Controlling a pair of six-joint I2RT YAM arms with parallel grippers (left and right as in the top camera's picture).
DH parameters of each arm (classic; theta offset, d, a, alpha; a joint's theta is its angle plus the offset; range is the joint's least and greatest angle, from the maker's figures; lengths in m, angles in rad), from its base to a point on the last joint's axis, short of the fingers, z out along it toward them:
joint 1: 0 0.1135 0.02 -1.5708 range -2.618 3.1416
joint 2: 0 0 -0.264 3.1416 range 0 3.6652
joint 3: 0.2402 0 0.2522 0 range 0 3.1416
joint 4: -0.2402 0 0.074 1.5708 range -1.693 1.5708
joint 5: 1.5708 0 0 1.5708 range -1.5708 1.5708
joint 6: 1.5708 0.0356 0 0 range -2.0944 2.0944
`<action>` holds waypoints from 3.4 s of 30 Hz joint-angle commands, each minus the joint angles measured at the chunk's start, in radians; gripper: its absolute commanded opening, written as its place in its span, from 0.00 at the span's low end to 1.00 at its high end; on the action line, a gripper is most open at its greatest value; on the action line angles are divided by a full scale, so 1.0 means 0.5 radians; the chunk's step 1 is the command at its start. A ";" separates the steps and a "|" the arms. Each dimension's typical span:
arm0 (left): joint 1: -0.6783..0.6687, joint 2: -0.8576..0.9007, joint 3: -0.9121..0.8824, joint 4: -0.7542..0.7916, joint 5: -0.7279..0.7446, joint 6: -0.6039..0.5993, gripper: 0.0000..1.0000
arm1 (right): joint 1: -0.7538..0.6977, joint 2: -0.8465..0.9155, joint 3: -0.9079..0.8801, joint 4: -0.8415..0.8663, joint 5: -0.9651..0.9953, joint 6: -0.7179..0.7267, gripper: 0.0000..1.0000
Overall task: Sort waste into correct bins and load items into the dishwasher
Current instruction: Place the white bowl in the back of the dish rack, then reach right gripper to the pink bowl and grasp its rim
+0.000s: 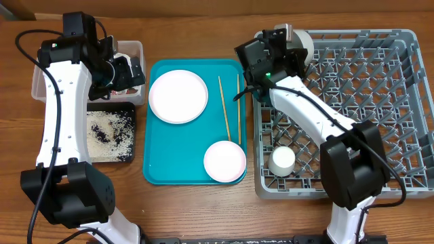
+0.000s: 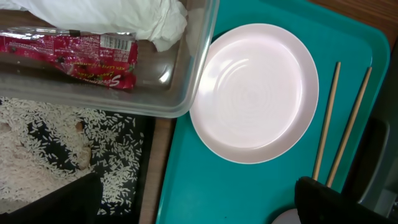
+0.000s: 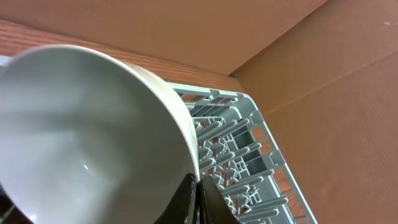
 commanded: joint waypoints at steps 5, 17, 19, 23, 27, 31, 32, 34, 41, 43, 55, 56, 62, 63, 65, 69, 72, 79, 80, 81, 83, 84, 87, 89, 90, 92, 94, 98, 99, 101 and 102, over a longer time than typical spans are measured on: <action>-0.002 0.001 0.051 0.000 0.017 -0.006 1.00 | 0.057 0.046 0.025 -0.002 -0.008 0.053 0.04; -0.002 0.001 0.051 0.000 0.017 -0.006 1.00 | 0.323 0.034 0.028 -0.213 -0.255 0.115 0.50; -0.002 0.001 0.051 0.000 0.017 -0.006 1.00 | 0.359 0.006 0.031 -0.210 -0.257 0.115 0.59; -0.002 0.001 0.051 0.000 0.017 -0.006 1.00 | 0.395 -0.130 0.034 -0.215 -0.482 0.163 0.71; -0.002 0.001 0.051 0.000 0.017 -0.006 1.00 | 0.392 -0.367 0.040 -0.238 -0.834 0.293 0.87; -0.002 0.001 0.051 -0.001 0.017 -0.006 1.00 | 0.392 -0.632 0.045 -0.250 -1.487 0.499 1.00; -0.002 0.001 0.051 0.000 0.017 -0.006 1.00 | 0.392 -0.672 0.045 -0.257 -1.683 0.561 1.00; -0.002 0.001 0.051 0.000 0.017 -0.006 1.00 | 0.392 -0.724 0.045 -0.283 -2.089 0.593 1.00; -0.002 0.001 0.051 0.000 0.017 -0.006 1.00 | 0.403 -0.726 0.042 -0.455 -2.759 0.594 1.00; -0.002 0.001 0.051 0.000 0.017 -0.006 1.00 | 0.416 -0.726 0.042 -0.547 -2.760 0.594 1.00; -0.002 0.001 0.051 0.000 0.017 -0.006 1.00 | 0.618 -0.517 0.038 -0.707 -2.720 0.588 0.89; -0.002 0.001 0.051 0.000 0.017 -0.006 1.00 | 0.617 -0.501 0.038 -0.728 -2.720 0.590 0.88; -0.002 0.001 0.051 0.000 0.017 -0.006 1.00 | 0.617 -0.417 0.038 -0.891 -2.596 0.716 0.86; -0.002 0.001 0.051 0.000 0.017 -0.006 1.00 | 0.617 -0.414 0.038 -0.909 -2.567 0.760 0.86; -0.002 0.001 0.051 0.000 0.017 -0.006 1.00 | 0.617 -0.413 0.038 -0.935 -2.545 0.821 0.85; -0.002 0.001 0.051 0.000 0.017 -0.006 1.00 | 0.617 -0.412 0.038 -0.998 -2.506 0.903 0.84; -0.002 0.001 0.051 0.000 0.017 -0.006 1.00 | 0.620 -0.411 0.038 -1.051 -2.456 0.945 0.84; -0.002 0.001 0.051 0.000 0.017 -0.006 1.00 | 0.620 -0.411 0.010 -1.054 -2.441 0.945 0.82; -0.002 0.001 0.051 0.000 0.017 -0.006 1.00 | 0.620 -0.410 -0.002 -1.048 -2.441 0.945 0.81; -0.002 0.001 0.051 0.000 0.017 -0.006 1.00 | 0.620 -0.410 -0.024 -1.034 -2.441 0.945 0.81; -0.002 0.001 0.051 0.000 0.017 -0.006 1.00 | 0.620 -0.410 -0.085 -0.987 -2.442 0.945 0.79; -0.002 0.001 0.051 0.000 0.018 -0.006 1.00 | 0.620 -0.410 -0.117 -0.973 -2.442 0.945 0.79; -0.002 0.001 0.051 0.000 0.017 -0.006 1.00 | 0.619 -0.409 -0.227 -0.884 -2.399 0.944 0.77; -0.002 0.001 0.051 0.000 0.018 -0.006 1.00 | 0.619 -0.407 -0.290 -0.822 -2.339 0.938 0.76; -0.002 0.001 0.051 0.000 0.017 -0.006 1.00 | 0.619 -0.395 -0.329 -0.797 -2.287 0.938 0.75; -0.002 0.001 0.051 0.000 0.017 -0.006 1.00 | 0.619 -0.336 -0.351 -0.786 -2.248 0.921 0.73; -0.002 0.001 0.051 -0.001 0.018 -0.006 1.00 | 0.616 -0.228 -0.351 -0.763 -2.241 0.853 0.71; -0.002 0.001 0.051 0.000 0.017 -0.006 1.00 | 0.615 -0.147 -0.330 -0.723 -2.262 0.822 0.66; -0.002 0.001 0.051 0.000 0.017 -0.006 1.00 | 0.615 -0.147 -0.323 -0.716 -2.264 0.813 0.63; -0.002 0.001 0.051 0.000 0.017 -0.006 1.00 | 0.615 -0.147 -0.323 -0.710 -2.264 0.798 0.59; -0.002 0.001 0.051 0.000 0.017 -0.006 1.00 | 0.615 -0.147 -0.324 -0.709 -2.264 0.785 0.59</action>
